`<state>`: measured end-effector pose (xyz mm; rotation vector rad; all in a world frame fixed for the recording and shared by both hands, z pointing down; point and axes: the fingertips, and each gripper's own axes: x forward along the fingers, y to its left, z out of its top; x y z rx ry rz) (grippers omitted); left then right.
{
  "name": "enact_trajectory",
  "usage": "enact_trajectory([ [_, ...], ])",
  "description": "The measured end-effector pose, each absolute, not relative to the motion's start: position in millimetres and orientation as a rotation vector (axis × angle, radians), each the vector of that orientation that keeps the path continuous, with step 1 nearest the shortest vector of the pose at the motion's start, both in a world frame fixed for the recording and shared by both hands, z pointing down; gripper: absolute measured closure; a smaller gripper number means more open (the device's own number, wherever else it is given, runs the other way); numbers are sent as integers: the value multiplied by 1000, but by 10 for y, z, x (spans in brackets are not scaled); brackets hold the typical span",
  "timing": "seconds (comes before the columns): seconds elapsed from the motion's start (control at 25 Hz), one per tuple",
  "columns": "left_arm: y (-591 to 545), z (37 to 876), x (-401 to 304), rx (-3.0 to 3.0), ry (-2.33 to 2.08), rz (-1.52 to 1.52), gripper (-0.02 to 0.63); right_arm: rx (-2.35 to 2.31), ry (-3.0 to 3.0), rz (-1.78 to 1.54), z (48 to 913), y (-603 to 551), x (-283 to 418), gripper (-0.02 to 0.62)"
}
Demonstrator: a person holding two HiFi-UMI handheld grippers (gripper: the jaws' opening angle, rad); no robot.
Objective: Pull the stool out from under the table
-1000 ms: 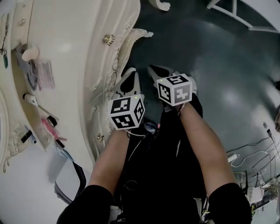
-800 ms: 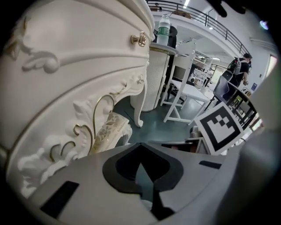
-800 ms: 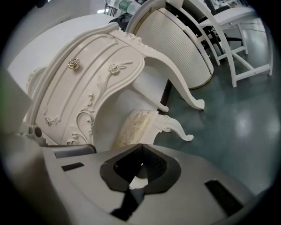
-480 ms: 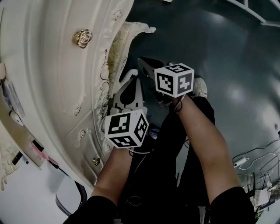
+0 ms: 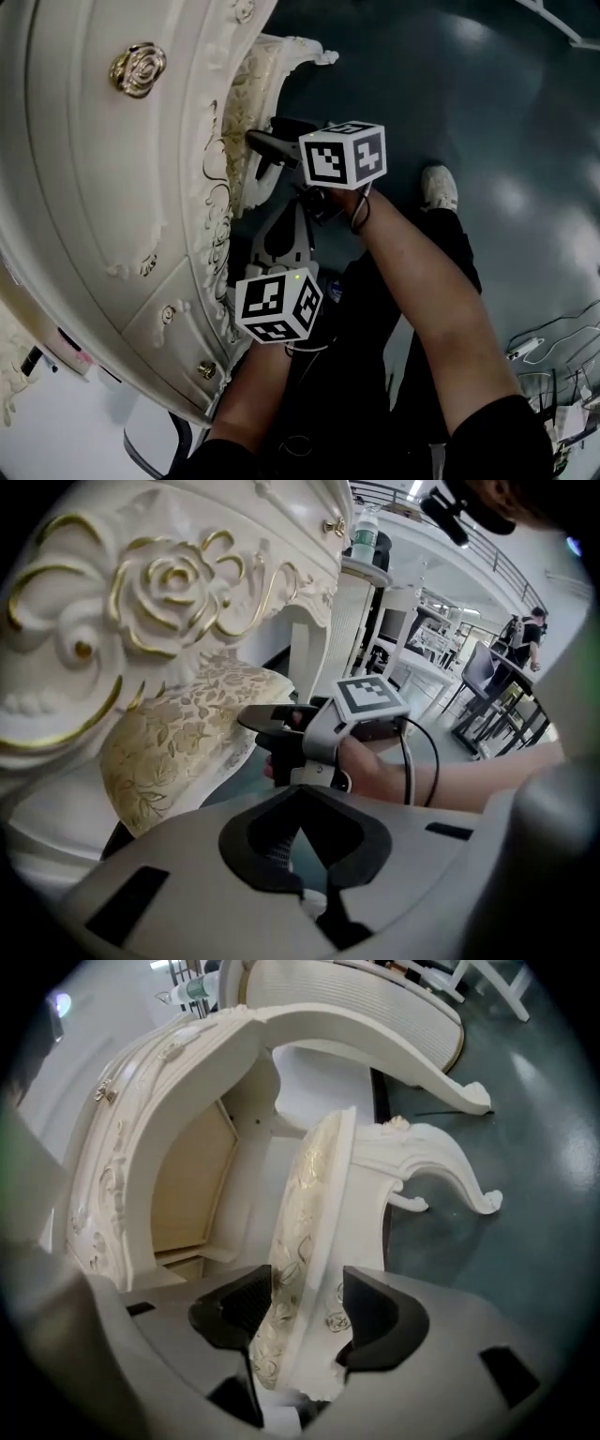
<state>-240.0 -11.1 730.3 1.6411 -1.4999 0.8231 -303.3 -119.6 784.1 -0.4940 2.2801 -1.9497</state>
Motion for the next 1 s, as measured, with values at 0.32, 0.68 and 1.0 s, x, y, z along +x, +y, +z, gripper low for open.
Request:
enact_trajectory([
  [0.32, 36, 7272, -2476, 1603, -1484, 814, 606, -430, 2225, -1983, 7834, -1333, -3090, 371],
  [0.68, 187, 7233, -2411, 1596, -1449, 850, 606, -449, 2245, -1994, 7827, -1320, -3083, 423],
  [1.0, 103, 7054, -2314, 1598, -1476, 826, 606, -460, 2158, -2082, 7843, -1221, -2912, 437],
])
